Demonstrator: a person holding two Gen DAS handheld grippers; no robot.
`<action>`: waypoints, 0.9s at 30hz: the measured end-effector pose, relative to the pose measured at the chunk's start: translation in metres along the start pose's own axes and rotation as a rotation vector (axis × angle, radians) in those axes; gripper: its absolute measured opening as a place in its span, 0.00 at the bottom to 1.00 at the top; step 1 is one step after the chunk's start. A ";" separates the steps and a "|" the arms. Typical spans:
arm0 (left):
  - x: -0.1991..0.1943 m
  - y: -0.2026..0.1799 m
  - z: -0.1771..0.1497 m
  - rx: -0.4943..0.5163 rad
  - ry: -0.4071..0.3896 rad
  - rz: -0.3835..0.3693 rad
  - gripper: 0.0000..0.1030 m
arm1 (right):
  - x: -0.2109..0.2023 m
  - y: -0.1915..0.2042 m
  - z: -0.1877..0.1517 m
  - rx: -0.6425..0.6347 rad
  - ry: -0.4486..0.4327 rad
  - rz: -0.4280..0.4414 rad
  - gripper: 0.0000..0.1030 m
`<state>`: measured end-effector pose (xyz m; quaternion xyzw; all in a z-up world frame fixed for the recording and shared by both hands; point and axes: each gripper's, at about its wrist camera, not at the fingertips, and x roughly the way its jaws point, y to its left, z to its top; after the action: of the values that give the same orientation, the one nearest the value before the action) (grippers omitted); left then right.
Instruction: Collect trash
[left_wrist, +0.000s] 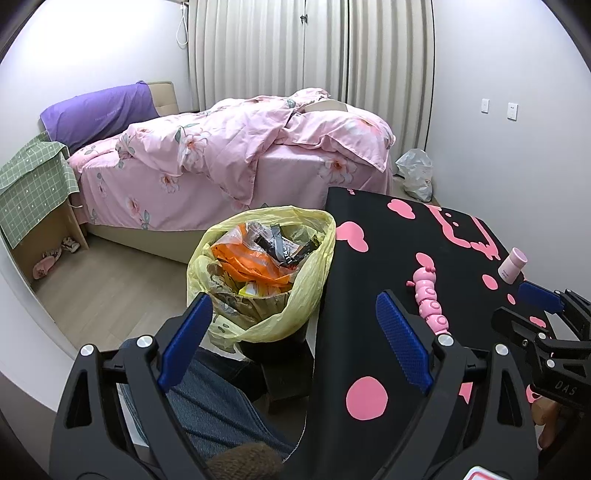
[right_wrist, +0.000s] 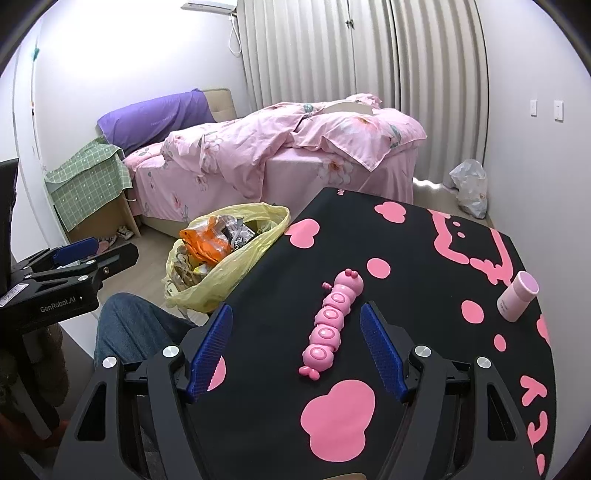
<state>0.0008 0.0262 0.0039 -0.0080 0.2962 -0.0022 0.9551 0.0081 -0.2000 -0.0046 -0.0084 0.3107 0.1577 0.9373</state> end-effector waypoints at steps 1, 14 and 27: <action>0.000 0.000 0.000 -0.001 0.000 0.000 0.83 | 0.000 0.000 0.000 0.001 0.001 0.001 0.66; -0.002 0.001 -0.002 0.000 0.001 -0.003 0.83 | 0.001 0.005 0.001 -0.007 0.005 0.007 0.66; -0.003 0.001 -0.004 0.005 0.001 -0.007 0.83 | 0.001 0.006 0.001 -0.006 0.007 0.009 0.66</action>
<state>-0.0038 0.0270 0.0019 -0.0067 0.2965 -0.0061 0.9550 0.0081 -0.1943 -0.0037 -0.0106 0.3136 0.1627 0.9355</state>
